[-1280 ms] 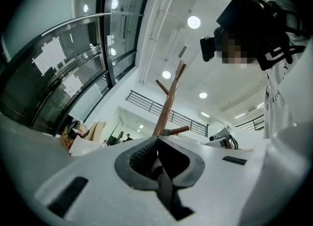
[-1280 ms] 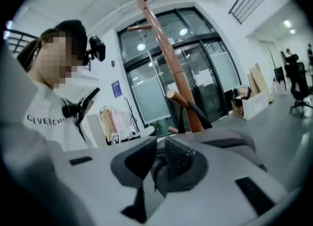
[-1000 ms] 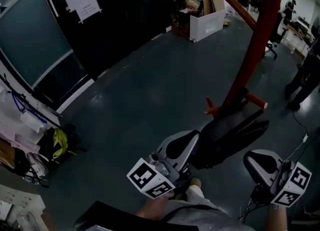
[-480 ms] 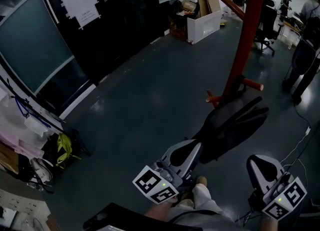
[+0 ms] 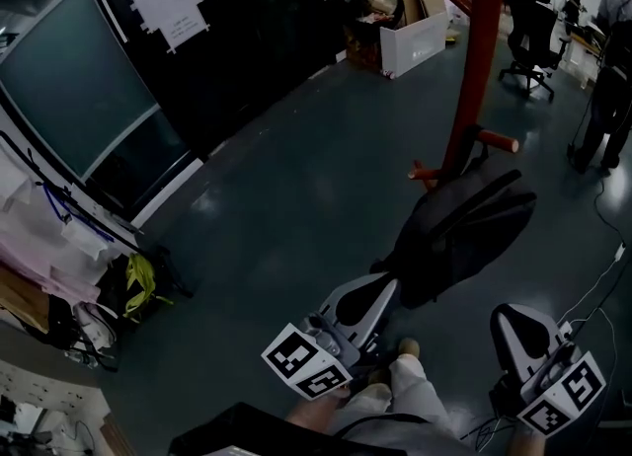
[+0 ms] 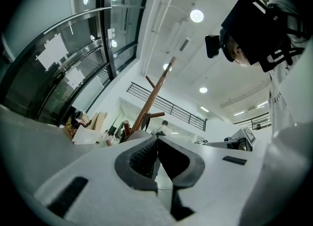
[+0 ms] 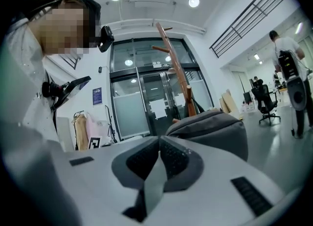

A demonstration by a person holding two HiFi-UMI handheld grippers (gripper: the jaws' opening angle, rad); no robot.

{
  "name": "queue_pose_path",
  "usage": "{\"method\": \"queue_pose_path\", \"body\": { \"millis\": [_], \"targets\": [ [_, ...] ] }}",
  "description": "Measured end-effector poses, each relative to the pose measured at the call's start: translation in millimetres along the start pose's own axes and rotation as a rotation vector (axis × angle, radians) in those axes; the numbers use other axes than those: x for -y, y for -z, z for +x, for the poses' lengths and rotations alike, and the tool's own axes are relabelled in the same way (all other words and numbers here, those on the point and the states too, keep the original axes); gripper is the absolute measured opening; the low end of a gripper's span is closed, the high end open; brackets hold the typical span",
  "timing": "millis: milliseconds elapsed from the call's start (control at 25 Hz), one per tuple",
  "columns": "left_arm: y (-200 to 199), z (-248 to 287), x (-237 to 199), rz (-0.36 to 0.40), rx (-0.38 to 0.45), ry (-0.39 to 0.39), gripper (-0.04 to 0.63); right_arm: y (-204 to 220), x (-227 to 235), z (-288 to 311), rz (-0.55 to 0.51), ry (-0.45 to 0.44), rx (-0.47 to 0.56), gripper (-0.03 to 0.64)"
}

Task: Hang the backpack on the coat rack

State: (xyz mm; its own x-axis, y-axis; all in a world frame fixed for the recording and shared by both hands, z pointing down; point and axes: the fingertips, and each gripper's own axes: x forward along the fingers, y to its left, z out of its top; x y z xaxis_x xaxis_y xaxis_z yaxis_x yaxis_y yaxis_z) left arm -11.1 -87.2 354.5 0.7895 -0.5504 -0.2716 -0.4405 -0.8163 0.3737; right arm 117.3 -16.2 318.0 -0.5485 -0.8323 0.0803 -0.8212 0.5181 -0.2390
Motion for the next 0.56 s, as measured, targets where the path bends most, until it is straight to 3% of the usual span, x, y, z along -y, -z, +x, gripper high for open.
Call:
{"method": "queue_pose_path", "body": {
  "millis": [280,560],
  "targets": [
    [6,1,12,-0.001,-0.016,-0.029,0.011,3,0,-9,0.009,-0.03,0.023,0.026],
    [6,35,27,0.004,-0.016,-0.031,0.011,-15,16,-11,-0.013,-0.067,0.02,0.026]
  ]
}}
